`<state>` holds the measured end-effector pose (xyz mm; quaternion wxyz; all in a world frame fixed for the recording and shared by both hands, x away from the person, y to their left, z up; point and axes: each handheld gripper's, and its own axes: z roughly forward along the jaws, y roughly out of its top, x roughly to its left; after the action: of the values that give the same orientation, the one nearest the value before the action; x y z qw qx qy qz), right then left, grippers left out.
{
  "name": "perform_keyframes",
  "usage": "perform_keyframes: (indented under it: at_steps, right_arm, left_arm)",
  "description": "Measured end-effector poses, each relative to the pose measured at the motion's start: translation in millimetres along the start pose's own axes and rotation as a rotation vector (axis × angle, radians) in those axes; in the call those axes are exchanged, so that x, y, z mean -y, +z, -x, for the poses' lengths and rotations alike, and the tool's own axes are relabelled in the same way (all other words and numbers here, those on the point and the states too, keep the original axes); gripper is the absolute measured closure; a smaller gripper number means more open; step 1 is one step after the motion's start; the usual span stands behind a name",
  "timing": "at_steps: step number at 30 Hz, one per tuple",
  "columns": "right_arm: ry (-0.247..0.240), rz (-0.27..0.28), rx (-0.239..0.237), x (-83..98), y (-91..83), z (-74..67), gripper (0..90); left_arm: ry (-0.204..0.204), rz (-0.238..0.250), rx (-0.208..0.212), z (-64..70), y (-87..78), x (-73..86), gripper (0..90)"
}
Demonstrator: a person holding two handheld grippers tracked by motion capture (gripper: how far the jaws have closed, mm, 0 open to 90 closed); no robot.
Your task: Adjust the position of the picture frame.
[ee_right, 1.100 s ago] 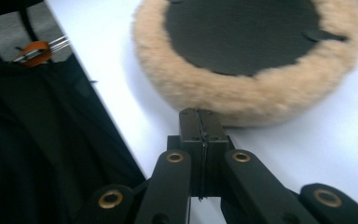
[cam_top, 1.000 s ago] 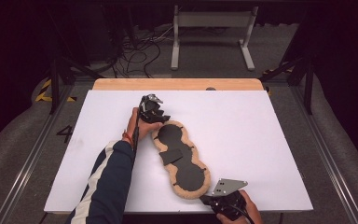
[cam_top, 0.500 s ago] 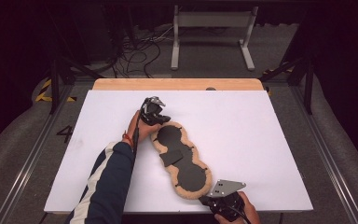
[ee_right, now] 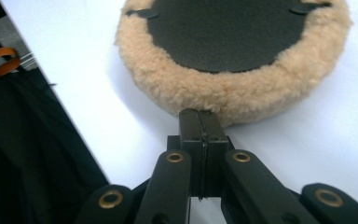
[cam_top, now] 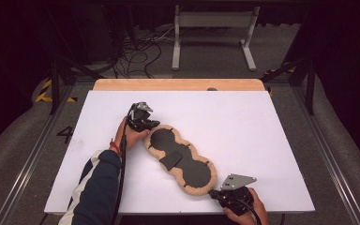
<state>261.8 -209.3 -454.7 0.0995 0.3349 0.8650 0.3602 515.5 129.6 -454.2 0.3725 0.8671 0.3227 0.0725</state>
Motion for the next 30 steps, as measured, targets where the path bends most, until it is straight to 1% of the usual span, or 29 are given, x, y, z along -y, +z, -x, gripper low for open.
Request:
perform_keyframes:
  at_steps: [2,3,5,6,7,8,9,10,12,14,17,18,20,21,22,24,26,27,29,30]
  right_arm:
    - [0.005,0.001,0.003,0.2,-0.3,1.4,90.0]
    - [0.013,0.005,0.019,0.8,-1.2,5.7,90.0]
    - [0.017,0.006,0.027,0.8,-1.5,7.4,90.0]
    - [0.024,0.007,0.036,0.8,-1.8,9.7,90.0]
    - [0.030,0.008,0.042,0.8,-2.0,11.8,90.0]
    - [0.035,0.010,0.049,0.6,-2.0,14.1,90.0]
    - [0.040,0.011,0.054,0.3,-1.9,15.5,90.0]
    - [0.041,0.014,0.069,-0.3,-1.6,18.0,90.0]
    - [0.051,0.019,0.080,-1.3,-0.7,22.5,90.0]
    - [0.064,0.022,0.088,-2.1,-0.3,26.8,90.0]
    - [0.080,0.027,0.100,-3.3,0.5,32.8,90.0]
    - [0.081,0.028,0.104,-3.5,0.7,34.2,90.0]
    - [0.092,0.029,0.116,-4.6,1.2,38.0,90.0]
    - [0.092,0.032,0.120,-5.0,1.6,39.6,90.0]
    - [0.099,0.033,0.122,-5.5,1.9,41.6,90.0]
    - [0.113,0.036,0.130,-6.7,2.7,45.8,90.0]
    - [0.109,0.037,0.140,-8.1,3.5,49.3,90.0]
    - [0.115,0.038,0.150,-8.9,4.0,51.2,90.0]
    - [0.123,0.040,0.154,-9.9,4.6,55.5,90.0]
    - [0.122,0.042,0.159,-10.3,4.9,57.2,90.0]
  left_arm:
    - [0.000,0.002,-0.008,0.6,-2.4,2.4,90.0]
    - [0.007,-0.006,-0.014,1.3,-4.8,4.1,90.0]
    - [0.000,-0.002,-0.016,1.9,-9.3,9.4,90.0]
    - [0.012,-0.007,-0.017,0.7,-12.0,11.7,90.0]
    - [-0.004,-0.001,-0.011,0.8,-14.0,15.0,90.0]
    - [-0.010,0.003,-0.010,0.2,-15.6,17.2,90.0]
    - [-0.003,0.003,-0.010,-1.1,-18.7,20.2,90.0]
    - [-0.005,0.005,-0.011,-1.2,-20.1,21.9,90.0]
    - [-0.020,-0.002,-0.012,-0.4,-24.2,25.6,90.0]
    - [-0.006,-0.011,-0.021,0.8,-27.6,28.3,90.0]
    - [-0.014,-0.004,-0.022,1.7,-31.5,33.6,90.0]
    - [-0.020,0.009,-0.021,1.9,-32.8,36.6,90.0]
    - [-0.027,0.010,-0.010,1.6,-35.6,40.5,90.0]
    - [-0.025,0.018,-0.012,1.6,-36.9,42.6,90.0]
    - [-0.033,0.020,-0.006,2.3,-38.2,44.8,90.0]
    - [-0.033,0.024,-0.004,2.6,-41.0,48.8,90.0]
    - [-0.036,0.027,0.001,3.6,-43.3,52.2,90.0]
    - [-0.031,0.028,-0.006,4.3,-44.3,53.1,90.0]
    - [-0.026,0.027,-0.013,7.0,-46.5,55.5,90.0]
    - [-0.033,0.028,-0.010,8.0,-47.3,56.9,90.0]
